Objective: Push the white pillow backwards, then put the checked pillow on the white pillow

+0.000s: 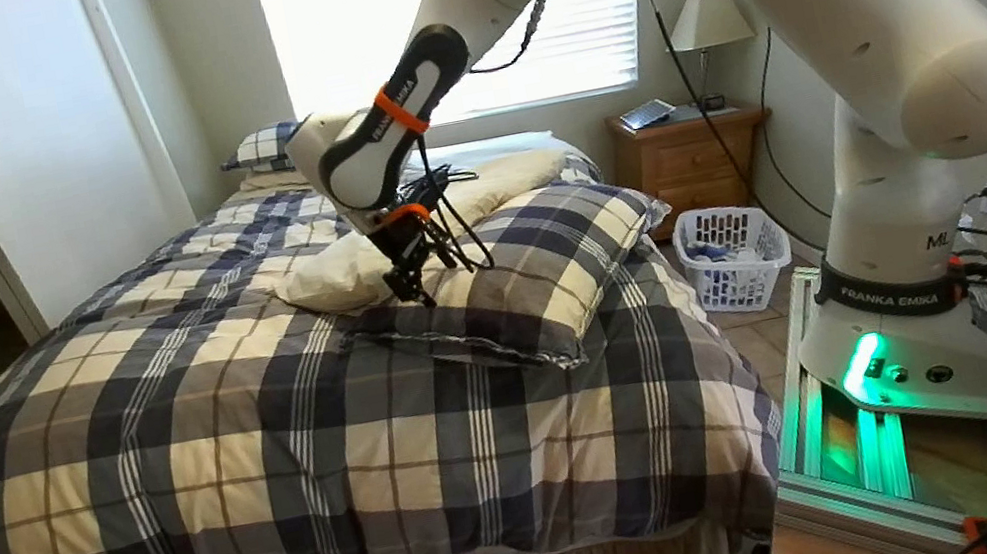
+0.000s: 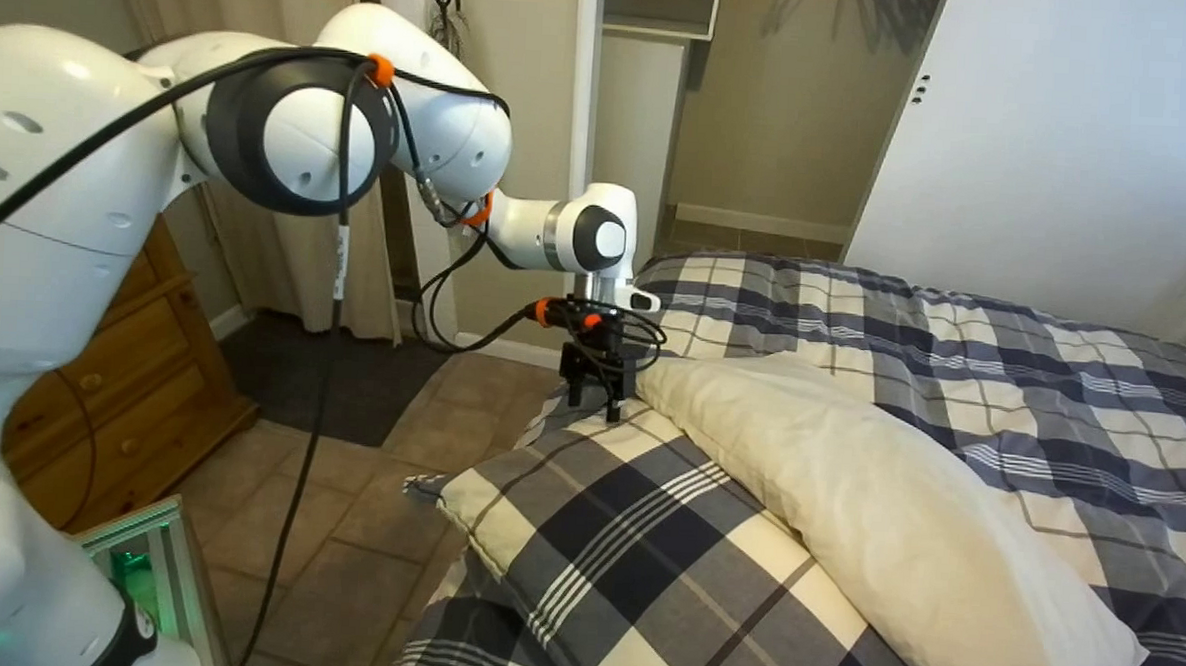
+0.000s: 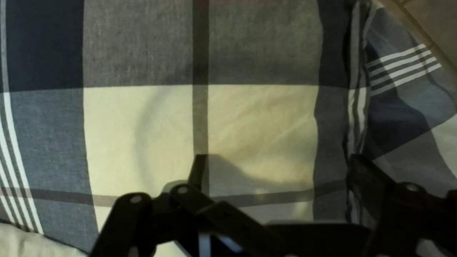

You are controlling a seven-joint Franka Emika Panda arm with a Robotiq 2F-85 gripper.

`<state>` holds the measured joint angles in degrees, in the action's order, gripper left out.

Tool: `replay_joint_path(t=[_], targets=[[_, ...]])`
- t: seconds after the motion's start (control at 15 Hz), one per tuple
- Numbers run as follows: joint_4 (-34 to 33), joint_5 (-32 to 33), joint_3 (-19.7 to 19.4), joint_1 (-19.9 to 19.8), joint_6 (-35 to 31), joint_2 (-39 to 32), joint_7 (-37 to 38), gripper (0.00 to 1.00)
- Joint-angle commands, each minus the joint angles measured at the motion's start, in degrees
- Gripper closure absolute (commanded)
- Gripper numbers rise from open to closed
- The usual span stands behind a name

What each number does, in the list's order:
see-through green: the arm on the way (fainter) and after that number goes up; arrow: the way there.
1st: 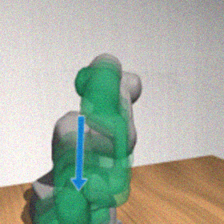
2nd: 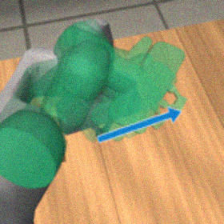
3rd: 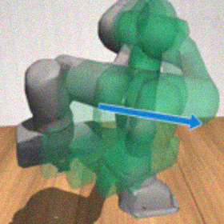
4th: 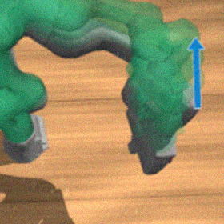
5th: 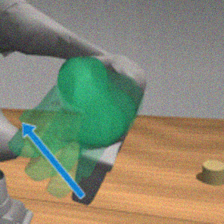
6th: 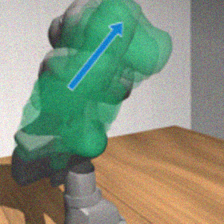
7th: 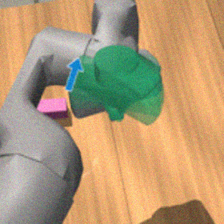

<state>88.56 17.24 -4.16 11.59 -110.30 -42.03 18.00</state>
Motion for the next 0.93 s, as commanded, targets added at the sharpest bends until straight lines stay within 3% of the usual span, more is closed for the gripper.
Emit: replay_joint_path(t=[0.0, 0.27, 0.87], targets=[[-0.46, 0.16, 0.12, -0.16, 0.06, -0.68, 0.05, 0.00], [-0.49, 0.15, 0.14, -0.16, 0.06, -0.72, 0.04, 0.00], [-5.99, 10.33, -1.62, 8.49, 14.25, -7.46, 4.42, 0.00]])
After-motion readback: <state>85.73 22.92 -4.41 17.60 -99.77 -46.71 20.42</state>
